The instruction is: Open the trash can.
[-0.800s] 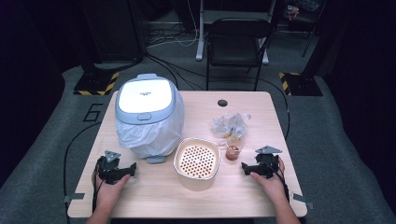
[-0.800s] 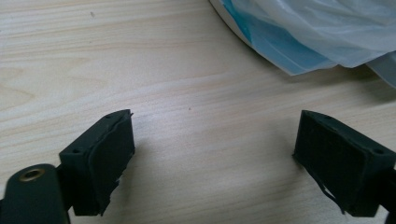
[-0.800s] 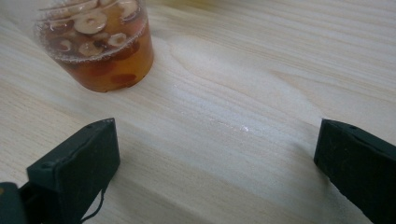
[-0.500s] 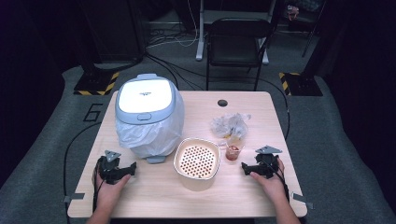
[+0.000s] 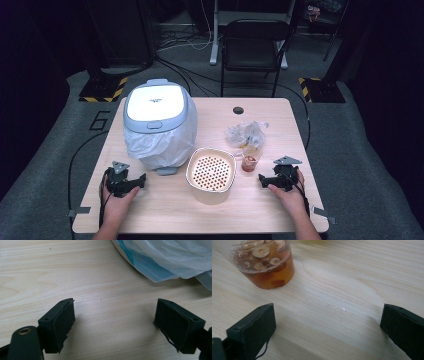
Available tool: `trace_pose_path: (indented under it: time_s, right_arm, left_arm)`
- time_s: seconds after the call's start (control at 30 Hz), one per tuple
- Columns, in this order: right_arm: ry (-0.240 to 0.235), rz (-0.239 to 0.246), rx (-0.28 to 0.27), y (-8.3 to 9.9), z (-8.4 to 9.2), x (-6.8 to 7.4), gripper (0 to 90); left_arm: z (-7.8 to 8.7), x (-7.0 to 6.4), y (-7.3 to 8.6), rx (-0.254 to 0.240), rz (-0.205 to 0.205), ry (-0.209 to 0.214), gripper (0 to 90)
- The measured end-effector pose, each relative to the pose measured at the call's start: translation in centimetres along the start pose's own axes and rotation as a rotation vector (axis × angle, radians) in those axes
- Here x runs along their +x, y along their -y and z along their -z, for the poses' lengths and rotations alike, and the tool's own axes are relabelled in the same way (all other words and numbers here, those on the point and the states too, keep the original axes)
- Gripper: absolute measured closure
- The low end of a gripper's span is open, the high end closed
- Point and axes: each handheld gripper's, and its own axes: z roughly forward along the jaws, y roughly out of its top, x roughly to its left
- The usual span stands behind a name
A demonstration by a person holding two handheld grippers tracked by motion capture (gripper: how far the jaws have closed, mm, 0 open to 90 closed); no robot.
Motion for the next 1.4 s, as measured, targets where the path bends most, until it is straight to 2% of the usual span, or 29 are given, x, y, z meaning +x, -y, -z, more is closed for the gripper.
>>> trace_pose_path:
  time_s: [0.03,0.07,0.13,0.2,0.27,0.33,0.37,0.4,0.5,0.6,0.77,0.83,0.97,1.0,1.17,1.23,1.3,1.33,1.4]
  right_arm:
    - [0.000,0.000,0.000,0.0,0.0,0.0,0.0]
    - [0.000,0.001,0.000,0.0,0.0,0.0,0.0]
    - [0.000,0.000,0.000,0.0,0.0,0.0,0.0]
    - [-0.001,0.001,0.000,0.0,0.0,0.0,0.0]
    - [0.003,-0.005,-0.001,0.0,0.0,0.0,0.0]
    - [0.005,-0.010,-0.003,0.0,0.0,0.1,0.0]
    - [0.005,-0.009,-0.003,0.0,0.0,0.1,0.0]
    - [0.005,-0.009,-0.003,0.0,0.0,0.1,0.0]
    - [0.005,-0.009,-0.003,0.0,0.0,0.1,0.0]
    - [0.005,-0.009,-0.003,0.0,0.0,0.1,0.0]
    - [0.005,-0.009,-0.003,0.0,0.0,0.1,0.0]
    - [0.005,-0.009,-0.003,0.0,0.0,0.1,0.0]
    - [0.005,-0.009,-0.003,0.0,0.0,0.1,0.0]
    - [0.005,-0.009,-0.003,0.0,0.0,0.1,0.0]
    - [0.005,-0.009,-0.003,0.0,0.0,0.1,0.0]
    - [0.005,-0.009,-0.003,0.0,0.0,0.1,0.0]
    - [0.005,-0.009,-0.003,0.0,0.0,0.1,0.0]
    - [0.005,-0.009,-0.003,0.0,0.0,0.1,0.0]
    - [0.005,-0.009,-0.003,0.0,0.0,0.1,0.0]
  left_arm:
    - [-0.1,-0.2,0.0,-0.014,0.025,0.003,17.3]
    - [0.1,-0.1,0.0,-0.004,0.001,0.007,18.8]
    - [0.0,-0.3,0.1,-0.021,0.014,0.015,19.8]
    - [0.1,-0.3,0.1,-0.026,0.007,0.018,21.6]
    - [0.3,-0.6,0.0,-0.025,0.019,0.055,30.3]
    - [0.4,-0.7,-0.2,-0.018,0.016,0.059,33.5]
    - [0.6,-1.0,-0.2,-0.010,0.022,0.068,39.6]
    - [1.0,-1.5,-0.4,-0.007,0.027,0.074,39.8]
    - [1.7,-2.3,-0.7,-0.037,0.034,0.095,42.6]
    - [2.3,-2.9,-1.0,-0.034,0.010,0.101,43.0]
    - [3.0,-4.0,-1.4,-0.062,0.012,0.118,43.3]
    - [3.2,-4.1,-1.6,-0.055,0.000,0.127,43.5]
    - [3.8,-5.1,-2.1,-0.077,-0.009,0.126,50.7]
    - [3.9,-5.6,-2.3,-0.082,-0.028,0.136,50.8]
    - [3.3,-6.6,-2.5,-0.060,-0.049,0.156,54.3]
    - [2.9,-7.4,-2.8,-0.061,-0.073,0.162,55.5]
    - [2.8,-7.7,-2.9,-0.065,-0.074,0.157,56.8]
    - [2.6,-8.1,-3.0,-0.073,-0.051,0.176,56.8]
    - [2.3,-8.6,-3.3,-0.077,-0.070,0.162,60.6]
